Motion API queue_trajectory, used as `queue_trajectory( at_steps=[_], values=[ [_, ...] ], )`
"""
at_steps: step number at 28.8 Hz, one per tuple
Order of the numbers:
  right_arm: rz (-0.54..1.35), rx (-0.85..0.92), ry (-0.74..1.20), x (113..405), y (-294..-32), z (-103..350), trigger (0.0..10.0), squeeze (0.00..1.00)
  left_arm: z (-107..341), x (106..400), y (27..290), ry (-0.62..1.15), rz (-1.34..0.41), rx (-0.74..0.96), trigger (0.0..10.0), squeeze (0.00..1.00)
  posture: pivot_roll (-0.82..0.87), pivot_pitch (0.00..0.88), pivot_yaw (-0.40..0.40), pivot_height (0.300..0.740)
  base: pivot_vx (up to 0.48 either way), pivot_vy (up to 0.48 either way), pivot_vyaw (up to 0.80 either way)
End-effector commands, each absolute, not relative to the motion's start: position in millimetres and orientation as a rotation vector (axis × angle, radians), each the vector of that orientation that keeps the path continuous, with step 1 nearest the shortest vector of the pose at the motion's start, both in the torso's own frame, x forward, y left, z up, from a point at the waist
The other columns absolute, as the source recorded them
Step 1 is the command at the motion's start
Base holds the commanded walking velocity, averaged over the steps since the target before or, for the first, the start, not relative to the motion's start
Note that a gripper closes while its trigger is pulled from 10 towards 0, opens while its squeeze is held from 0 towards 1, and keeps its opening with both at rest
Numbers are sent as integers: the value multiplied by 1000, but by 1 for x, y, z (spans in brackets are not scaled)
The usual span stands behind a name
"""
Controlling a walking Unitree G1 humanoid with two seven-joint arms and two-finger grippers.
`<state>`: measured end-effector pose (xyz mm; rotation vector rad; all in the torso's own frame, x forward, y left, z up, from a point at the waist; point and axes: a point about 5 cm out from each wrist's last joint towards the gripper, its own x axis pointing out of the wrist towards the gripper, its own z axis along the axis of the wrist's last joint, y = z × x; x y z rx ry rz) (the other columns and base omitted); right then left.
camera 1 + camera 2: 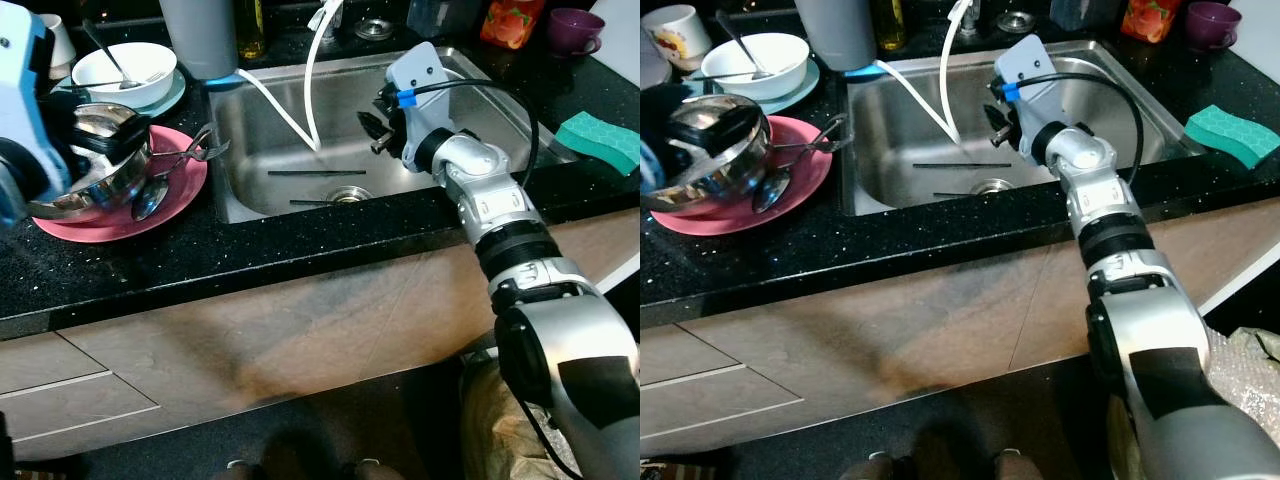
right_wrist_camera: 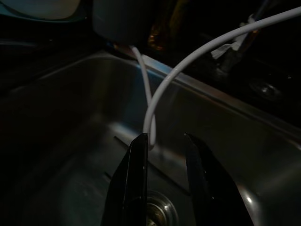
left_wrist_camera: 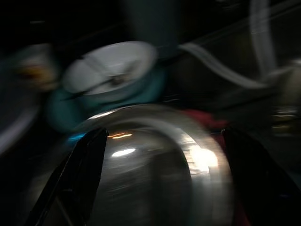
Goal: Kitchen organization
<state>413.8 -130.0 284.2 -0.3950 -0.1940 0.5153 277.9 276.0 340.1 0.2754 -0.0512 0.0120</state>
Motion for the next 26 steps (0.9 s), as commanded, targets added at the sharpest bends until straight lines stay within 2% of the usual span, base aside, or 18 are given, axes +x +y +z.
queue_trajectory(
  at_steps=[1,6,9,10,13,16,26],
  values=[
    [534,-382,-196,413,-128,282,10000,0,336,276,286,-6,82,301,10000,0,86,146,-5,740,0,0,0],
    [556,-375,-195,412,-124,280,10000,0,329,270,311,80,224,308,10000,0,89,141,-5,740,0,0,0],
    [587,-373,-197,411,-119,279,10000,0,321,258,356,154,450,292,10000,0,92,138,-8,740,0,0,0],
    [590,-373,-198,410,-119,279,10000,0,319,256,362,163,471,276,10000,0,93,136,-7,740,0,0,0],
    [596,-373,-201,410,-118,279,10000,0,314,253,368,175,502,272,10000,0,92,136,-7,740,0,0,0],
    [607,-376,-204,409,-116,279,10000,0,307,253,369,171,492,171,10000,0,92,134,-7,740,0,0,0],
    [599,-391,-223,409,-118,286,10000,0,297,269,346,103,278,-58,10000,0,87,141,-2,740,0,0,0]
  ],
)
